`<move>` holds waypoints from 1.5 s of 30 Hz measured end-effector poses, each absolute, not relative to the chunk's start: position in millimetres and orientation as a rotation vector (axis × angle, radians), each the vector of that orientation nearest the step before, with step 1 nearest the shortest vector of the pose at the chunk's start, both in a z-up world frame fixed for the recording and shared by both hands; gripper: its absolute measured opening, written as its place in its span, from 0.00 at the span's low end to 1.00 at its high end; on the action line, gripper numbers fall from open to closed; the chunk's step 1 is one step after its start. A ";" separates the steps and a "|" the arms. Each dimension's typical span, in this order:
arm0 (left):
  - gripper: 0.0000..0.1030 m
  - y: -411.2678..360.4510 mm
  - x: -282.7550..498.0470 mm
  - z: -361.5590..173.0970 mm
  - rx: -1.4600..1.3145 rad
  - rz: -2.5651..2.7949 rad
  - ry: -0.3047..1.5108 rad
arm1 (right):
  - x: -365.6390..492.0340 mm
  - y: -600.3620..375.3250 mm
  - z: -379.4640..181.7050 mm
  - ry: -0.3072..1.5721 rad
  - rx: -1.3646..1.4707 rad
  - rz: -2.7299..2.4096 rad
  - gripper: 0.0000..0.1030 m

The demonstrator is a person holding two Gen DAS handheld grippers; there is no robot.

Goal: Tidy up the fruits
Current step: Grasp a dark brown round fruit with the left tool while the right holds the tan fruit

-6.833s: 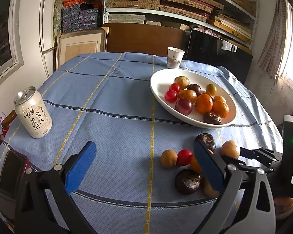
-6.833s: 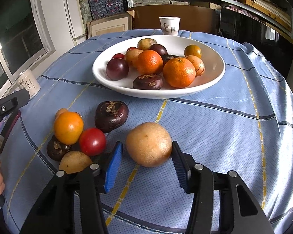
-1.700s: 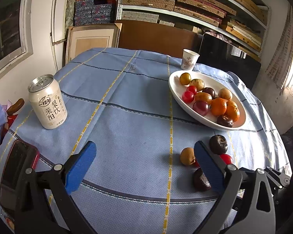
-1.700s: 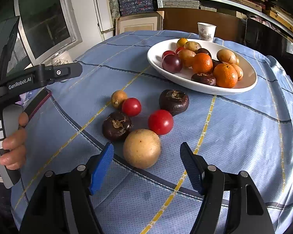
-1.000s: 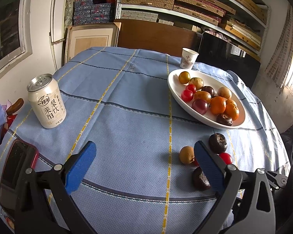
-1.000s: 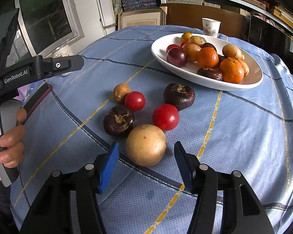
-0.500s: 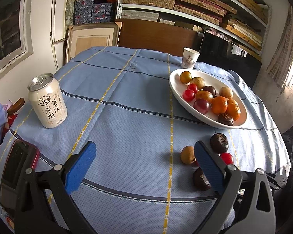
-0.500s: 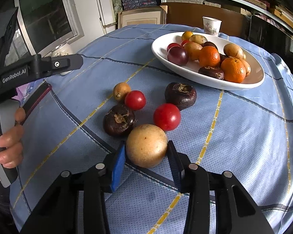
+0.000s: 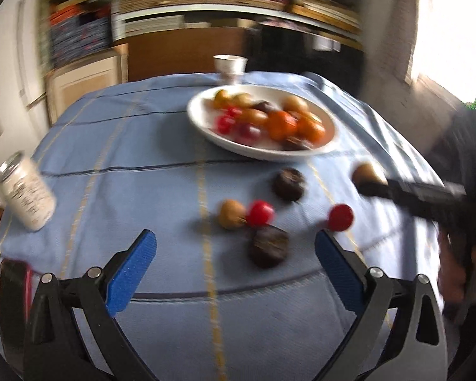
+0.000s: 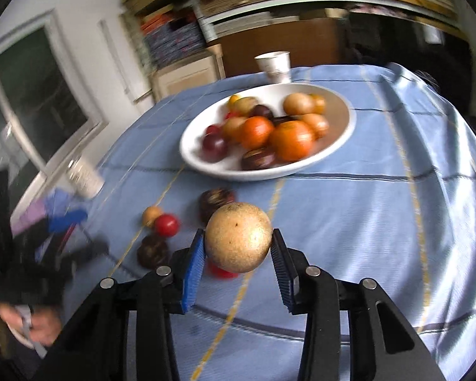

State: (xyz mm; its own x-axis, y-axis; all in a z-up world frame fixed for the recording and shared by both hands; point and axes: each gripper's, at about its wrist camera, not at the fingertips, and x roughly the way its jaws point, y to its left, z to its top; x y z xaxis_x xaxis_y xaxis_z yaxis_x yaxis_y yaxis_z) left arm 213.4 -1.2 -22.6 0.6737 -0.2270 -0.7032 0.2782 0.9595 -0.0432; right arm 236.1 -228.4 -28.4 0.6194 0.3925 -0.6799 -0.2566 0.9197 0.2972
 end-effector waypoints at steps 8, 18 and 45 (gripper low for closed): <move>0.62 -35.3 205.3 -40.9 0.206 -0.356 0.810 | 241.5 -242.0 -28.3 0.826 0.221 0.343 0.41; 0.48 -43.3 222.6 -53.2 0.211 -0.355 0.863 | 236.3 -239.7 -24.1 0.809 0.202 0.345 0.41; 0.38 -35.6 220.8 -39.4 0.090 -0.373 0.845 | 234.0 -242.0 -22.8 0.786 0.191 0.342 0.41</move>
State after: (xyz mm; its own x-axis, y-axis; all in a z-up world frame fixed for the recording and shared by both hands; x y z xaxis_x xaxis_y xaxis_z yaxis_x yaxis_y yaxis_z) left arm 220.8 -35.6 -39.4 0.6035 -0.2864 -0.7442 0.3567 0.9316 -0.0693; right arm 234.0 -242.0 -22.8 0.6559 0.3699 -0.6580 -0.2296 0.9282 0.2929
